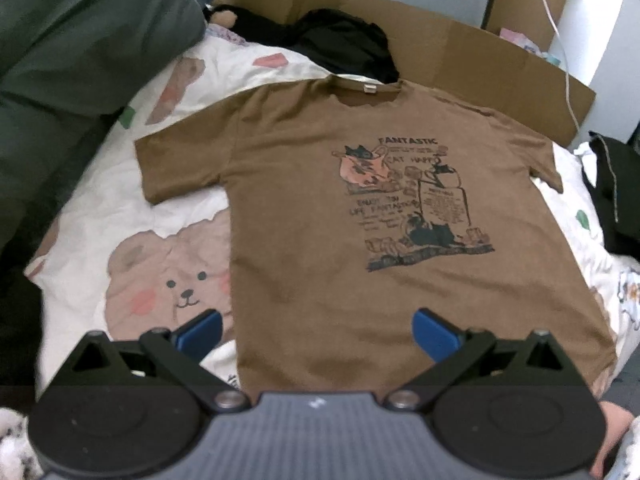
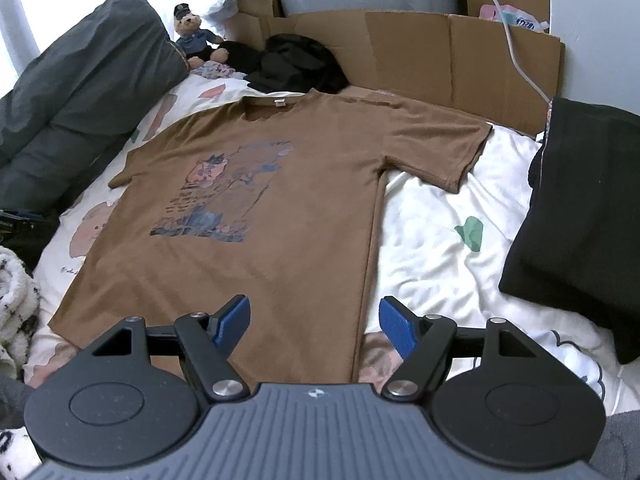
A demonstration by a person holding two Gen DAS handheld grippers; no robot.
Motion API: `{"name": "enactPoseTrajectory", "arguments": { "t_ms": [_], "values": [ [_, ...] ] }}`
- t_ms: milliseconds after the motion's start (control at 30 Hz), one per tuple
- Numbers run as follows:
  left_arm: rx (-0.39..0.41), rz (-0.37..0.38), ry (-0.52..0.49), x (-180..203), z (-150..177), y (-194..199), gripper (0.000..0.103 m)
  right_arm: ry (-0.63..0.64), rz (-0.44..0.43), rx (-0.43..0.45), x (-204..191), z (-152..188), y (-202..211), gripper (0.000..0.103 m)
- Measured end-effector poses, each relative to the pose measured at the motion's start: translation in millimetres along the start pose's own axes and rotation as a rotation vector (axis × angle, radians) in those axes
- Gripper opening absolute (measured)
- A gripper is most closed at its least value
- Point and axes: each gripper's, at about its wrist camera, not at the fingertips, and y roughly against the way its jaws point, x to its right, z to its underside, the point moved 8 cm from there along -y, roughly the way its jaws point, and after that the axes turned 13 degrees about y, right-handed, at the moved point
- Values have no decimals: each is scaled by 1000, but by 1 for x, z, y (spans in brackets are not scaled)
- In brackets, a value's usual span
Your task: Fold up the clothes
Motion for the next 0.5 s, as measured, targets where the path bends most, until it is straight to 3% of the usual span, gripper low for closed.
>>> {"name": "enactPoseTrajectory", "arguments": {
  "t_ms": [200,500],
  "values": [
    [6,15,-48,3,-33,-10,103,-3,37,14,1,-5,-6,73],
    [53,19,-17,5,-58,-30,103,-34,112,44,9,-13,-16,74]
  ]
}}
